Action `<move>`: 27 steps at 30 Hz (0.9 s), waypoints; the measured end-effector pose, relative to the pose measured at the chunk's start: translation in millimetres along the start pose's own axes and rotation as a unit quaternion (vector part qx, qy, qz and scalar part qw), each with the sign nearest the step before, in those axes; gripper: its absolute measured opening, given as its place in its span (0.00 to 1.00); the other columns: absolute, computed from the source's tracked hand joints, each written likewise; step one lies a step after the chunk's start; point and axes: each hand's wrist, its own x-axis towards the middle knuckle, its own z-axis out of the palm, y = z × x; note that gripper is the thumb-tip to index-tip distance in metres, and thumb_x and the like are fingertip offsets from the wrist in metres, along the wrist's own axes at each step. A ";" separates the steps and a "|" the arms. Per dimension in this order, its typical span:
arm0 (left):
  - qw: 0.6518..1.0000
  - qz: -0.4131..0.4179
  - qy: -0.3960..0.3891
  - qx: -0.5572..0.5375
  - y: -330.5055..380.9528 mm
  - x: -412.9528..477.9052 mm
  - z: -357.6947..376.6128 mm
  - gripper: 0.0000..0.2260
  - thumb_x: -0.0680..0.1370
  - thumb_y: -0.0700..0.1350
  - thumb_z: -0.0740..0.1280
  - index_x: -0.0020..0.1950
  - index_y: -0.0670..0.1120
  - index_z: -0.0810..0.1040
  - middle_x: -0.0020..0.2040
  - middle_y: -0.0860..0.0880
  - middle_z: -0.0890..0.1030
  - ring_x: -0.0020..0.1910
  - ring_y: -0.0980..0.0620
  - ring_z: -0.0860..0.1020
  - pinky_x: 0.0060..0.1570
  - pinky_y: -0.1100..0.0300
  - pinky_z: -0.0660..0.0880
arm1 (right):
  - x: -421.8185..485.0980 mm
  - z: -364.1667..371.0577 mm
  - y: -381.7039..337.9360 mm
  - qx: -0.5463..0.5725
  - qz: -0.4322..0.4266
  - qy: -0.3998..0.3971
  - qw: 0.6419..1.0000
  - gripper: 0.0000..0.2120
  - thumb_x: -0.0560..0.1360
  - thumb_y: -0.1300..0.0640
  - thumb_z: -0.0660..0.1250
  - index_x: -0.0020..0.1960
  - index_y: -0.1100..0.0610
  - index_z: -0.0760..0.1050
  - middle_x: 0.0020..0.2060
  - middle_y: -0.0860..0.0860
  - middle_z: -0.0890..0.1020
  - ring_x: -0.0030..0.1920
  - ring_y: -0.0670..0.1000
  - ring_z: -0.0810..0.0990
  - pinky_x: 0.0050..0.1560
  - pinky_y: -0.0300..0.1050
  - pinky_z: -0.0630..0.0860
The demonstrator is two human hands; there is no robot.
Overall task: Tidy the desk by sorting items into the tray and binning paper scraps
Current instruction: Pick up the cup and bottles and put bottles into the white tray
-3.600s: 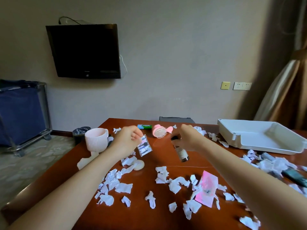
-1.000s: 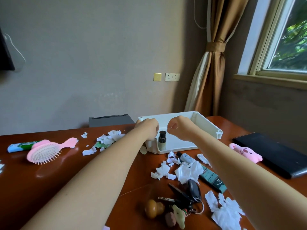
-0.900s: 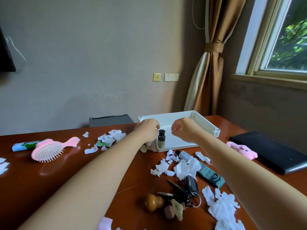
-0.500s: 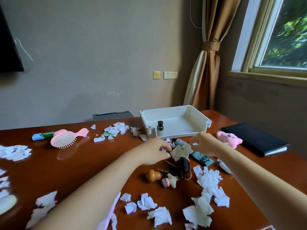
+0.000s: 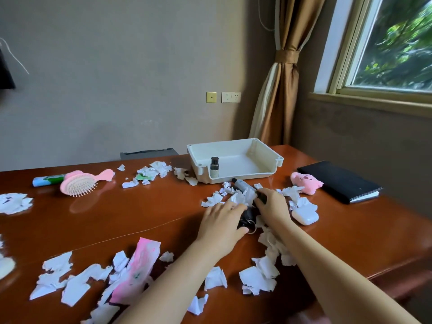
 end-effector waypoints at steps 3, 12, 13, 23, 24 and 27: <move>0.998 0.059 -0.021 0.018 4.4 4.5 4.9 0.20 0.80 0.50 0.58 0.72 0.54 0.64 0.74 0.52 0.62 0.74 0.51 0.58 0.72 0.52 0.50 | 3.0 2.2 4.4 0.012 0.009 -0.002 1.000 0.07 0.74 0.62 0.64 0.50 0.60 0.78 0.45 0.56 0.82 0.44 0.55 0.76 0.41 0.41 0.65; 0.996 0.051 -0.020 -0.073 -1.4 11.5 12.4 0.13 0.80 0.46 0.59 0.63 0.55 0.73 0.72 0.54 0.63 0.71 0.52 0.61 0.70 0.53 0.57 | 5.6 8.8 7.5 -0.050 0.022 -0.019 0.998 0.23 0.76 0.58 0.60 0.71 0.55 0.66 0.62 0.59 0.76 0.63 0.59 0.72 0.62 0.52 0.70; 0.995 0.052 -0.011 -0.087 -3.3 11.2 12.5 0.11 0.80 0.46 0.59 0.60 0.54 0.74 0.71 0.55 0.65 0.70 0.52 0.62 0.69 0.54 0.58 | 5.4 8.9 7.3 -0.054 0.026 -0.016 0.998 0.22 0.76 0.59 0.60 0.70 0.55 0.67 0.62 0.59 0.75 0.63 0.60 0.71 0.62 0.53 0.70; 0.982 -0.003 0.134 -0.131 -25.2 9.3 2.5 0.07 0.78 0.43 0.62 0.50 0.48 0.81 0.60 0.54 0.75 0.63 0.56 0.69 0.60 0.64 0.64 | 3.5 7.5 6.5 -0.092 0.061 0.018 0.994 0.18 0.76 0.58 0.59 0.66 0.55 0.70 0.60 0.58 0.75 0.61 0.59 0.71 0.59 0.52 0.69; 0.979 -0.016 0.148 -0.139 -25.1 8.2 0.8 0.07 0.78 0.43 0.63 0.49 0.47 0.81 0.59 0.54 0.75 0.62 0.56 0.69 0.58 0.64 0.67 | 3.3 7.0 6.1 -0.101 0.066 0.020 0.992 0.19 0.76 0.58 0.59 0.67 0.54 0.70 0.61 0.57 0.74 0.62 0.58 0.71 0.59 0.52 0.69; 0.971 -0.050 0.169 -0.161 -24.9 6.3 -5.1 0.06 0.77 0.44 0.64 0.48 0.48 0.81 0.55 0.55 0.73 0.54 0.57 0.73 0.42 0.65 0.76 | 4.3 5.9 4.8 -0.107 0.076 0.028 0.991 0.19 0.77 0.57 0.60 0.67 0.54 0.69 0.62 0.57 0.74 0.62 0.57 0.71 0.61 0.52 0.69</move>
